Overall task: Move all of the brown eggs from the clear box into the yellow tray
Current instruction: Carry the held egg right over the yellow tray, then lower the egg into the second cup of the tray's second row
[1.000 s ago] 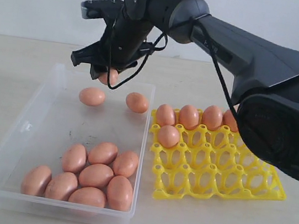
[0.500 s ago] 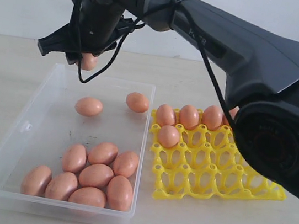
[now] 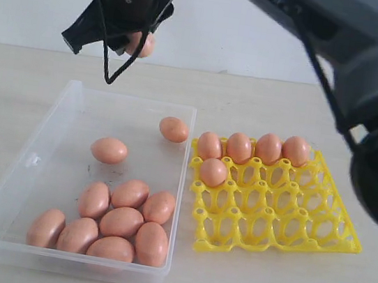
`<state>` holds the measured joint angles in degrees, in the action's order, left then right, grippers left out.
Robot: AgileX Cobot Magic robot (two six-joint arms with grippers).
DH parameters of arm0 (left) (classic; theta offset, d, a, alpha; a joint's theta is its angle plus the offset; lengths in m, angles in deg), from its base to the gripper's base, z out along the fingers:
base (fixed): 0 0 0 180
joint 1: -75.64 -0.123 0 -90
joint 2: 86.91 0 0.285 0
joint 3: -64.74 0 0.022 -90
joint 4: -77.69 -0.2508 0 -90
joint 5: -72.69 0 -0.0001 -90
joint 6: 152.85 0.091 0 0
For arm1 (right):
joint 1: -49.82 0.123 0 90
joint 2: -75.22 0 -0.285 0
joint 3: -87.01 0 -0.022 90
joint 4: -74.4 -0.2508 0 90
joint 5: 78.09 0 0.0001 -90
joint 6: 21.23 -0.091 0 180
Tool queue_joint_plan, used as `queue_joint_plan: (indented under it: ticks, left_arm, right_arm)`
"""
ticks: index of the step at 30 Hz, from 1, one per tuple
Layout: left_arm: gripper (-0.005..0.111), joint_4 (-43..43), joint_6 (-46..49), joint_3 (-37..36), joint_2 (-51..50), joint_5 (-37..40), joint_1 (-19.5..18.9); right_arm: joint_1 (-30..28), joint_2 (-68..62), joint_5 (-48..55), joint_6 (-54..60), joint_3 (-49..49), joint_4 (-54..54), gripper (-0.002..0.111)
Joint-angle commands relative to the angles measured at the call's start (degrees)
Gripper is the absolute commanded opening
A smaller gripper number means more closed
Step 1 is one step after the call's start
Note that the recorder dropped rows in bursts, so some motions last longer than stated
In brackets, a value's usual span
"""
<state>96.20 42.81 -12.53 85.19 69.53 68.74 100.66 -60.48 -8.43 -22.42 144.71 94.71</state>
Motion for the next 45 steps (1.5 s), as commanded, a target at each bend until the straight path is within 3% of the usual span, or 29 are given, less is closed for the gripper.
queue_joint_plan:
  ticks: [1,3,7,11,18,25,31,35,41,45]
  left_arm:
    - [0.004,-0.2,0.3,0.1,0.1,0.2,0.1]
    - [0.004,-0.2,0.3,0.1,0.1,0.2,0.1]
    - [0.004,-0.2,0.3,0.1,0.1,0.2,0.1]
    - [0.004,-0.2,0.3,0.1,0.1,0.2,0.1]
    - [0.004,-0.2,0.3,0.1,0.1,0.2,0.1]
    - [0.004,-0.2,0.3,0.1,0.1,0.2,0.1]
    - [0.004,-0.2,0.3,0.1,0.1,0.2,0.1]
    - [0.004,-0.2,0.3,0.1,0.1,0.2,0.1]
    - [0.004,-0.2,0.3,0.1,0.1,0.2,0.1]
    - [0.004,-0.2,0.3,0.1,0.1,0.2,0.1]
  right_arm:
    - [0.4,7.4,0.3,3.4,-7.9,-8.2,0.000]
    - [1.3,12.2,-2.7,3.6,-15.2,-12.7,0.000]
    - [6.6,21.6,-34.9,6.0,-33.7,-22.9,0.000]
    - [8.5,28.6,-57.6,5.4,-50.0,-22.7,0.000]
    - [2.7,38.2,-75.8,3.7,-73.2,-22.8,0.000]
    - [-8.4,49.0,-93.6,3.7,-97.5,-22.8,0.000]
    - [-22.0,49.2,-100.3,3.7,-106.4,-22.1,0.000]
    - [-28.7,44.1,-105.7,-0.7,-106.9,-12.3,0.000]
    - [-35.0,30.7,-131.8,-11.3,-106.9,2.2,0.000]
    - [-39.1,21.4,-139.6,-13.8,-106.8,10.1,0.000]
